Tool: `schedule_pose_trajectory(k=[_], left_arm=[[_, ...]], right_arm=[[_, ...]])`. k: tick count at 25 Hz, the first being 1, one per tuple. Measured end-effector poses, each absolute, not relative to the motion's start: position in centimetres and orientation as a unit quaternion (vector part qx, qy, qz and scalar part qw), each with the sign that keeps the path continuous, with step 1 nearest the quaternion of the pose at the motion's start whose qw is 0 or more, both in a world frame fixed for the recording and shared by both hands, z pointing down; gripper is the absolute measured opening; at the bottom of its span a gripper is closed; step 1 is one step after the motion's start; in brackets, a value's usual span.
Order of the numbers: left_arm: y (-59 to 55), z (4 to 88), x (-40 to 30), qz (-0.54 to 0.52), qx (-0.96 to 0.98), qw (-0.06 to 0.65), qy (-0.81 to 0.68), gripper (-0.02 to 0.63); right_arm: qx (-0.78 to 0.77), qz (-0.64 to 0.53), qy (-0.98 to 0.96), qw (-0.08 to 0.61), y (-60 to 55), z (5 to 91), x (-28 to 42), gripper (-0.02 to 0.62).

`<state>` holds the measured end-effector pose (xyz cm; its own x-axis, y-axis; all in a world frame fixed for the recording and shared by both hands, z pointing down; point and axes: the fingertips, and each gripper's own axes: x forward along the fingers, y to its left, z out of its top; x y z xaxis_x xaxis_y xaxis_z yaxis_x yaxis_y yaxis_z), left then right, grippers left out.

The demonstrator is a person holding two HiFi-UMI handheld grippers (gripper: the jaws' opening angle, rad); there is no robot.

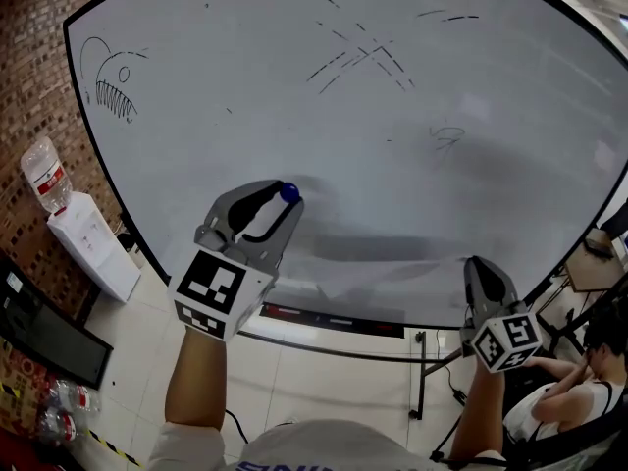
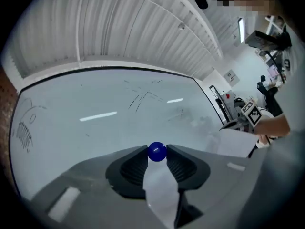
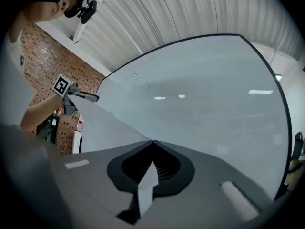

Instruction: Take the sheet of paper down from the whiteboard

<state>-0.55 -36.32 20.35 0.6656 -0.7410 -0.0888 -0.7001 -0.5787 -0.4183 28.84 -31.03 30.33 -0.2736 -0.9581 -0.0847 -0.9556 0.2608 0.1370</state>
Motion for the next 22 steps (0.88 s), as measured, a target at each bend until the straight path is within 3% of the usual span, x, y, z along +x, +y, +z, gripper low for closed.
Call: schedule_pose_trajectory(k=[9,22], left_arm=[[-37.2,29.4,-1.7,-0.030,-0.900,0.097,0.425,0.135],[-37.4,33.3,-1.9,-0.032,-0.902,0.052,0.427,0.135]], right_arm=[[0.597,-0.058,-0.799,0.030,-30.9,34.4,27.2,0.008],[0.597,-0.055,-0.799,0.043,-31.2,35.6,27.0,0.008]])
